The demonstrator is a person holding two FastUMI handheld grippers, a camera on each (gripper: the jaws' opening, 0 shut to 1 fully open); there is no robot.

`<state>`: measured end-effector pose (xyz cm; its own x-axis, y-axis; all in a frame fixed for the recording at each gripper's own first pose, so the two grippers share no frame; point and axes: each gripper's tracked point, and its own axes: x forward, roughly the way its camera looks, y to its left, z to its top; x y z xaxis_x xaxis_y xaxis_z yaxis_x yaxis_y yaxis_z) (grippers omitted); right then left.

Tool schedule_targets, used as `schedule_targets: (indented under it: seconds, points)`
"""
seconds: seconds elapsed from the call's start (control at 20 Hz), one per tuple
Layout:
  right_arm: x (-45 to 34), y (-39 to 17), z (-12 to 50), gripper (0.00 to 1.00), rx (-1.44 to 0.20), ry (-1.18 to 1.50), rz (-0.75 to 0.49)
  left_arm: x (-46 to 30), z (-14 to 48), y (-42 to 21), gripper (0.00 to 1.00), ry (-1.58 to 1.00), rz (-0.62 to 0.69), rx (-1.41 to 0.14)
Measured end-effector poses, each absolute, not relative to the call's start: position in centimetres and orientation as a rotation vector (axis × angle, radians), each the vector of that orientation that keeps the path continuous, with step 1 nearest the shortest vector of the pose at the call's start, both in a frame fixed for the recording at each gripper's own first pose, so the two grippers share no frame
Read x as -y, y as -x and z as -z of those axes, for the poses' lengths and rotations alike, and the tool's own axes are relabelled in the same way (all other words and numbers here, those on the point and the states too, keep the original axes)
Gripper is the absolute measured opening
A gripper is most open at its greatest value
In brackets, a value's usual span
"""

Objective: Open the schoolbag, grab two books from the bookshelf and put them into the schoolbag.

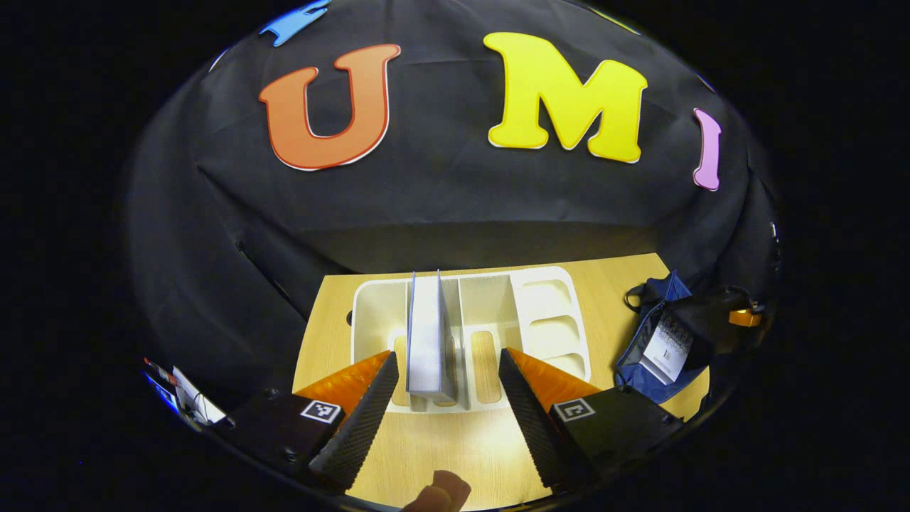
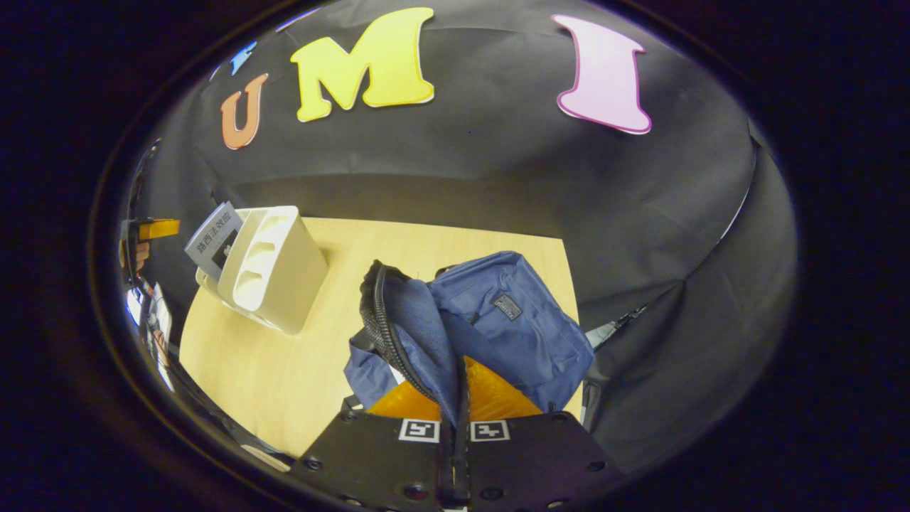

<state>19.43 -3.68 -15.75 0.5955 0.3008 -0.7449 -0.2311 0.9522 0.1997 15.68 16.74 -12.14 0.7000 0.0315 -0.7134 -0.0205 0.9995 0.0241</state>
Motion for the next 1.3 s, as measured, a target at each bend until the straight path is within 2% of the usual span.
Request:
schedule_targets:
  seconds: [0.2,0.25,0.3,0.7,0.95,1.05,1.15,1.3]
  points:
    - [3.5,-19.8,15.9,0.01,-0.888,-0.095,-0.303,-17.9,15.4,-19.2,0.92,-0.035,0.004,-0.897]
    - [3.6,-19.9,15.9,0.01,-0.890,-0.095,-0.301,-18.7,16.1,-20.2,1.00,-0.059,-0.005,-0.911]
    - [3.7,-19.9,15.8,0.01,-0.890,-0.094,-0.299,-18.7,16.7,-20.9,0.92,-0.060,0.005,-0.936]
    - [3.5,-20.0,16.1,0.01,-0.902,-0.090,-0.299,-20.2,22.6,-22.4,0.88,-0.079,-0.004,-1.189]
    - [3.4,-19.9,16.5,0.01,-0.913,-0.098,-0.305,-20.8,24.9,-21.9,0.80,-0.064,-0.044,-1.322]
    - [3.4,-19.7,16.7,0.01,-0.918,-0.099,-0.305,-20.9,25.4,-21.7,0.65,-0.064,-0.049,-1.343]
    - [3.2,-19.6,16.8,0.01,-0.920,-0.093,-0.309,-20.3,25.4,-21.8,0.67,-0.053,-0.029,-1.346]
    - [3.0,-19.6,16.9,0.01,-0.921,-0.090,-0.312,-19.1,25.5,-21.0,0.58,-0.002,0.007,-1.371]
